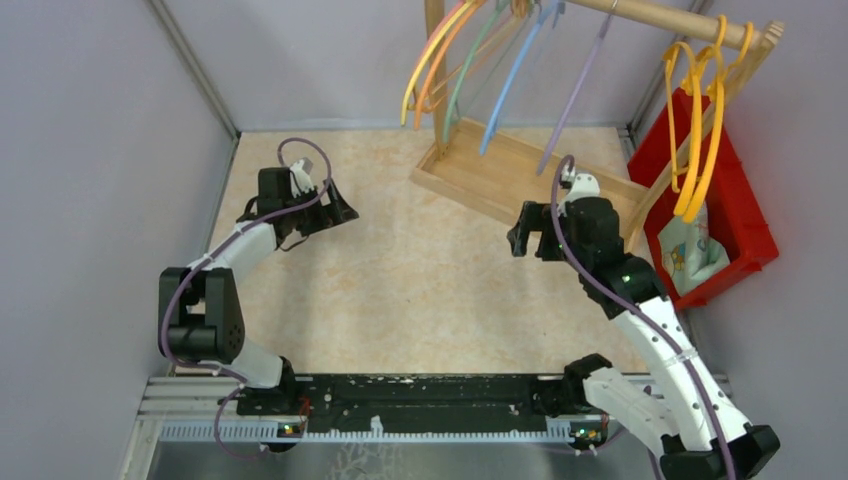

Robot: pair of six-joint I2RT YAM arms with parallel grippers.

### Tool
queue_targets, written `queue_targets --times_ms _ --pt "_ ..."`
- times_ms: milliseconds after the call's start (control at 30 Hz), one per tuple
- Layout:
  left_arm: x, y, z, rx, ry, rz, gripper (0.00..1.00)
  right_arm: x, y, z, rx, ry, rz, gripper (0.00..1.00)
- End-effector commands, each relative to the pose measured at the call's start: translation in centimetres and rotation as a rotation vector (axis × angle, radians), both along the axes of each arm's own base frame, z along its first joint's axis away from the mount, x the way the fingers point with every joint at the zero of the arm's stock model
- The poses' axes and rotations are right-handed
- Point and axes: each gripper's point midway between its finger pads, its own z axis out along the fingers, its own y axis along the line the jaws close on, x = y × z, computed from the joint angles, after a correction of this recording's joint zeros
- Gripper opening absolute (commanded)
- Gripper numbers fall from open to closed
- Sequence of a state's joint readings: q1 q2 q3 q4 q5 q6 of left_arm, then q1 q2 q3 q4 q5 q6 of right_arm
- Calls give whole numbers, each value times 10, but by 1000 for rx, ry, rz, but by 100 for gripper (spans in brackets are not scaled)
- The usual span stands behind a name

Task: Organize the hangers

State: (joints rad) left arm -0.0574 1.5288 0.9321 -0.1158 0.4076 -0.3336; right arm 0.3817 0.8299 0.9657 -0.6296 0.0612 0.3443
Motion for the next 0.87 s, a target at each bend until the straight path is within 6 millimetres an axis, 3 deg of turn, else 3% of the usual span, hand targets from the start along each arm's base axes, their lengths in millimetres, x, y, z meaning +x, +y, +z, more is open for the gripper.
queue_targets --times_ms 0,200,467,833 --pt "8 1 -3 31 -28 -13 100 -9 4 -12 -39 -37 68 99" --pt "9 2 -10 45 -11 -18 100 -18 6 -50 -115 8 88 99" --pt "13 2 -18 60 1 -32 100 -14 16 -83 -114 83 112 99" --pt "18 5 -15 81 -16 -38 100 16 17 -69 -185 26 94 99"
